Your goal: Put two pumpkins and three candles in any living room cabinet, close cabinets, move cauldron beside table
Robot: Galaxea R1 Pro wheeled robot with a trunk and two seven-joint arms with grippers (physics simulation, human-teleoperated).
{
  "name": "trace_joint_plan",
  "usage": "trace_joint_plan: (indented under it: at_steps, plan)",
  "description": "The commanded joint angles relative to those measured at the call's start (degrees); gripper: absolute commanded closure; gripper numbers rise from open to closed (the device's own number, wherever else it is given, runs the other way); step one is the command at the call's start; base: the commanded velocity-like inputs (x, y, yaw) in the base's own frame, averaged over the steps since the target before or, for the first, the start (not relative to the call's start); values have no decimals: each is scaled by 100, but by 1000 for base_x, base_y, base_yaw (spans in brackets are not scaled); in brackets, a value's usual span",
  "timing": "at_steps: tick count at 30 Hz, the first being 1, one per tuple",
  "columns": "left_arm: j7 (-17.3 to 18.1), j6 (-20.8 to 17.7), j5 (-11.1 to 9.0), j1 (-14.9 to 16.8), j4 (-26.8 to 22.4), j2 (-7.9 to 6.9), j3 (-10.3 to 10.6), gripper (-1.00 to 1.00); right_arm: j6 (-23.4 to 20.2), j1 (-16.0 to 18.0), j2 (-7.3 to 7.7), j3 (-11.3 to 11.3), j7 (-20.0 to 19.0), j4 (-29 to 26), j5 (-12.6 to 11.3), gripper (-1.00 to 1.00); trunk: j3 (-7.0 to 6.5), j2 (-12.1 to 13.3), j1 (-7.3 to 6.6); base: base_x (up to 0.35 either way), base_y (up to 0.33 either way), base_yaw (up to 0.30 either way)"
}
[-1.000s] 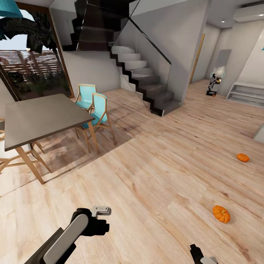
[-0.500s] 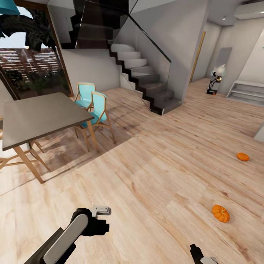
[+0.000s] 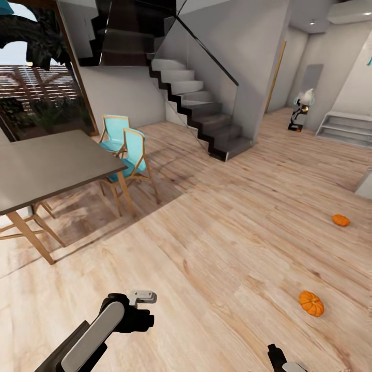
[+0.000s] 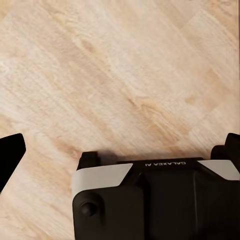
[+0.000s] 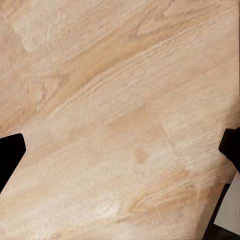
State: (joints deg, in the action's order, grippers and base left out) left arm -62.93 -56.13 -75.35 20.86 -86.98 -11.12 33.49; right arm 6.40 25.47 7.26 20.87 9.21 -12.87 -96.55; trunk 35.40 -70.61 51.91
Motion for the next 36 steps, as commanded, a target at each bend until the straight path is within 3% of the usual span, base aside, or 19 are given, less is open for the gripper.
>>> trace_joint_plan:
  at_steps: [1,36]
  plan:
    - [-60,-12,-50,5,-6,-4,9,-100,28,2,4,48,31,-14,-52,-100,7,-3,1,39,10,-243]
    - [-57,-12,-50,5,-3,-4,9,-100,28,2,5,48,28,-14,-39,-100,-9,-3,1,31,12,-245]
